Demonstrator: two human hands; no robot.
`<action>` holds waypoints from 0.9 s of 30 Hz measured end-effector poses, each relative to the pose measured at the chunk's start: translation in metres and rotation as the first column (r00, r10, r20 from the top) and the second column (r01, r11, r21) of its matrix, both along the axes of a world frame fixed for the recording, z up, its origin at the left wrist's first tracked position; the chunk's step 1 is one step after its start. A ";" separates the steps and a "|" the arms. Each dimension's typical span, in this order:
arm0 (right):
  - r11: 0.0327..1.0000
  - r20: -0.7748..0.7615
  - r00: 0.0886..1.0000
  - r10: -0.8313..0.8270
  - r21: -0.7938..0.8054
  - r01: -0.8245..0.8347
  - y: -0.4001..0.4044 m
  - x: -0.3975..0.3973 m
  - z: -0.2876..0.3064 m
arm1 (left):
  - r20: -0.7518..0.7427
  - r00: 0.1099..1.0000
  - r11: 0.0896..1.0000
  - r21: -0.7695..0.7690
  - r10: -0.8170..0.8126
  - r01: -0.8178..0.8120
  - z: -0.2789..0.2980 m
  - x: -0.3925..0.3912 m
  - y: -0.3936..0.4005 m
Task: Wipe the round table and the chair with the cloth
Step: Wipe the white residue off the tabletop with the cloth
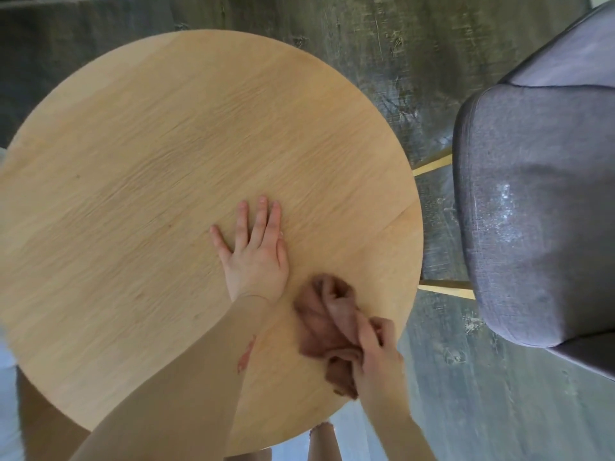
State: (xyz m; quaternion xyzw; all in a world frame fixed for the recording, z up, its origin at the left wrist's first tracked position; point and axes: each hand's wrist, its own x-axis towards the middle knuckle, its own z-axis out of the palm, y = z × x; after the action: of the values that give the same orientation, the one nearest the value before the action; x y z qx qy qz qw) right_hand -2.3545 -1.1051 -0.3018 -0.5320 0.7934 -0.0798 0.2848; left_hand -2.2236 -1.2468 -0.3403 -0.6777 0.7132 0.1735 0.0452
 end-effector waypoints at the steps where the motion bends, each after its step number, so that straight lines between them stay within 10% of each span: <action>1: 0.999 -0.049 0.998 -0.035 0.006 0.035 0.001 -0.014 -0.001 | 0.005 1.000 1.000 0.014 -0.004 0.004 0.000 -0.001 0.000; 8: 0.800 -0.045 0.808 -0.587 -0.189 0.570 -0.061 -0.065 0.025 | 0.001 1.000 0.999 0.039 -0.003 0.003 0.002 -0.001 -0.002; 12: 0.977 0.067 0.984 -0.164 -0.125 0.171 -0.119 -0.016 0.033 | 0.004 1.000 0.999 0.027 -0.027 0.027 0.003 -0.001 -0.003; 16: 0.978 0.051 0.977 0.208 -0.014 -0.207 -0.153 0.015 0.013 | 0.003 1.000 0.999 0.026 -0.030 0.029 -0.002 0.001 -0.002; 27: 0.874 -0.202 0.851 -0.484 -0.143 0.464 -0.158 -0.124 0.025 | 0.036 0.999 0.999 0.038 -0.028 0.026 -0.002 0.001 -0.002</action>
State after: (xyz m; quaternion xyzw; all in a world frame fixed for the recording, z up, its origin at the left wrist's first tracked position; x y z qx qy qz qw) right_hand -2.4783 -1.2635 -0.2770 -0.3376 0.9233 -0.1202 0.1378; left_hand -2.2230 -1.2491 -0.3420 -0.6700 0.7179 0.1740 0.0733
